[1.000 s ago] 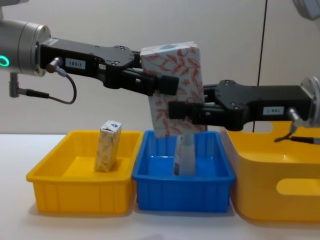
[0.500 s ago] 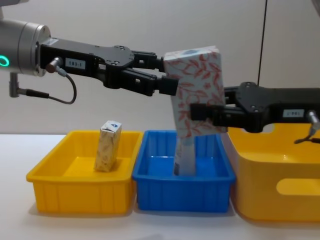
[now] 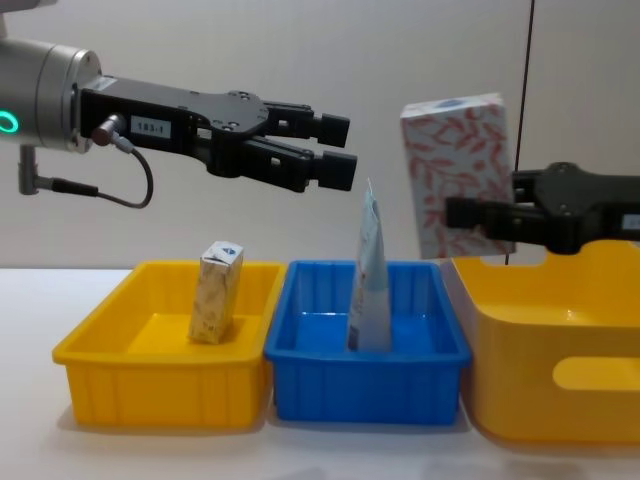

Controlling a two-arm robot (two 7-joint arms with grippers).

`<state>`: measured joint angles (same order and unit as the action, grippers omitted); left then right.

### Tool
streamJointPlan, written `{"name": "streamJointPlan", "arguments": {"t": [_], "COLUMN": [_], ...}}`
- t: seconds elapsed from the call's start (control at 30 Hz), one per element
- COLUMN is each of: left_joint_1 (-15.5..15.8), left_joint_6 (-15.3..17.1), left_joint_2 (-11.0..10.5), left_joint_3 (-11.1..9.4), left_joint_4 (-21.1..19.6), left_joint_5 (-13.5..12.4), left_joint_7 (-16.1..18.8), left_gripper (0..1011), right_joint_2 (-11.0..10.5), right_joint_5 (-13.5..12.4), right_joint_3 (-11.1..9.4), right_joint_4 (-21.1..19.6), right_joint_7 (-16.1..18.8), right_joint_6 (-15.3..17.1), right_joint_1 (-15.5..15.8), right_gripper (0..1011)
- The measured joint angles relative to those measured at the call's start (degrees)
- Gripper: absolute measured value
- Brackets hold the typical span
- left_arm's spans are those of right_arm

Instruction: Bimanual collaborative sorting of washing and personal care products

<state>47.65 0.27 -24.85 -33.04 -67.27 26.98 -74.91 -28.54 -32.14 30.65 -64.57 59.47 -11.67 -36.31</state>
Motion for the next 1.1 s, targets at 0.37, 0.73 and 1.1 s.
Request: {"name": "streamJointPlan", "arguments": {"t": [0.37,0.73,1.1], "left_joint_1": [0.00,0.00,0.00], "left_joint_6": [0.00,0.00,0.00], "left_joint_2": [0.00,0.00,0.00], "left_joint_3": [0.00,-0.01,0.00], "left_joint_4": [0.00,0.00,0.00], "left_joint_5": [0.00,0.00,0.00], "left_joint_7": [0.00,0.00,0.00], "left_gripper": [1001,1001,1001], "right_joint_2": [-1.82,-1.47,0.41], "right_joint_5": [-0.21,1.64,4.55], "right_joint_3": [-2.30,-4.20,-5.24], "right_joint_4": [0.14,1.94,3.80], "right_joint_7": [-5.22,-13.10,-22.21], "right_joint_6": [-0.11,0.91,3.13], "right_joint_1": [1.10,1.12,0.48], "right_gripper": [367,367,367]}}
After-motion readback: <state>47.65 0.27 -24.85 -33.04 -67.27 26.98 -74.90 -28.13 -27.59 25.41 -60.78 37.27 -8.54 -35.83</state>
